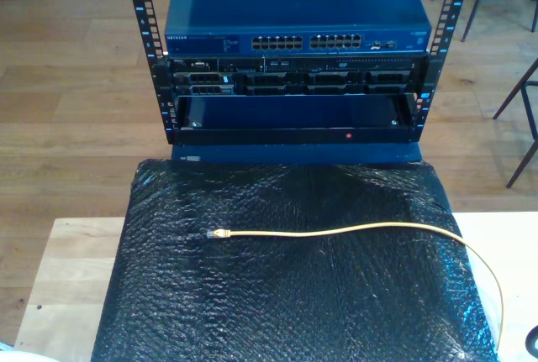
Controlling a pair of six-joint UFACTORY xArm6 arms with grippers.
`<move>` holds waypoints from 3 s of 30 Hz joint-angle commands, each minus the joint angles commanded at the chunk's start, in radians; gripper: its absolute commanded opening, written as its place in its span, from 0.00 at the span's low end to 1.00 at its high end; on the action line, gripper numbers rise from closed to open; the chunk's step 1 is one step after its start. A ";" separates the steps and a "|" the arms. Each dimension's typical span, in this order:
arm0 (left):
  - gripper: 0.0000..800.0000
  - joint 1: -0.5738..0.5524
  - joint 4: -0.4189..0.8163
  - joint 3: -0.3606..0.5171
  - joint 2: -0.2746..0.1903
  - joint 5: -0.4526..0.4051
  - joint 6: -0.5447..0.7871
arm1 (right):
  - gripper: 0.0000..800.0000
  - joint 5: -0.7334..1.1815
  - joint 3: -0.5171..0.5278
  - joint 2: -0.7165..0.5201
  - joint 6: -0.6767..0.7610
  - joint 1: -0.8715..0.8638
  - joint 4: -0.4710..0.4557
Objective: Grab the cable and plug it in
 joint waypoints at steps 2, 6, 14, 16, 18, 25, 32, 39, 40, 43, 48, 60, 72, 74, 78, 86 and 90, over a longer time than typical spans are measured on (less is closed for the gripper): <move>1.00 0.000 0.002 0.000 0.000 0.000 0.000 | 1.00 0.002 0.000 0.000 0.000 0.000 0.000; 1.00 0.000 0.000 0.000 0.000 0.000 0.000 | 1.00 0.000 0.000 0.000 0.000 0.000 0.000; 1.00 0.000 0.000 0.000 0.000 0.000 0.000 | 1.00 0.002 0.000 0.000 0.000 0.000 0.000; 1.00 0.000 0.000 0.000 0.000 0.000 0.000 | 1.00 0.002 0.000 0.000 0.000 0.000 0.000; 1.00 0.000 0.000 0.000 0.000 0.000 0.000 | 1.00 0.002 0.000 0.000 0.000 0.000 0.000; 1.00 0.000 0.000 0.000 0.000 0.000 0.000 | 1.00 0.002 0.000 0.000 0.000 0.000 0.000; 1.00 0.000 0.000 0.000 0.000 0.000 0.000 | 1.00 0.000 0.000 0.000 0.000 0.000 0.000; 1.00 0.000 0.002 0.000 0.000 0.000 0.000 | 1.00 0.002 0.000 0.000 0.000 0.000 0.000; 1.00 0.000 0.000 0.000 0.000 0.000 0.000 | 1.00 0.002 0.000 0.000 0.000 0.000 0.000; 1.00 0.000 0.000 0.000 0.000 0.000 0.000 | 1.00 0.002 0.000 0.002 0.000 0.000 0.000; 1.00 0.000 0.000 0.000 0.000 0.000 0.000 | 1.00 0.000 0.000 0.000 0.002 0.000 0.002; 1.00 0.000 0.000 0.000 0.000 0.000 0.000 | 1.00 0.002 0.000 0.000 0.003 0.000 0.000; 1.00 0.000 -0.002 0.000 0.000 0.002 -0.003 | 1.00 0.002 0.000 0.000 0.011 0.000 0.000; 1.00 0.000 -0.002 0.000 0.000 0.003 -0.003 | 1.00 0.002 -0.003 0.000 0.020 0.000 0.002; 1.00 -0.002 -0.002 0.000 0.000 0.005 -0.003 | 1.00 0.014 -0.015 0.000 0.058 0.000 0.000; 1.00 -0.003 0.003 -0.002 0.000 0.008 -0.003 | 1.00 0.077 -0.052 -0.003 0.078 0.002 -0.003; 1.00 -0.002 0.008 -0.021 -0.018 0.028 -0.003 | 1.00 0.157 -0.092 -0.026 0.123 0.003 -0.003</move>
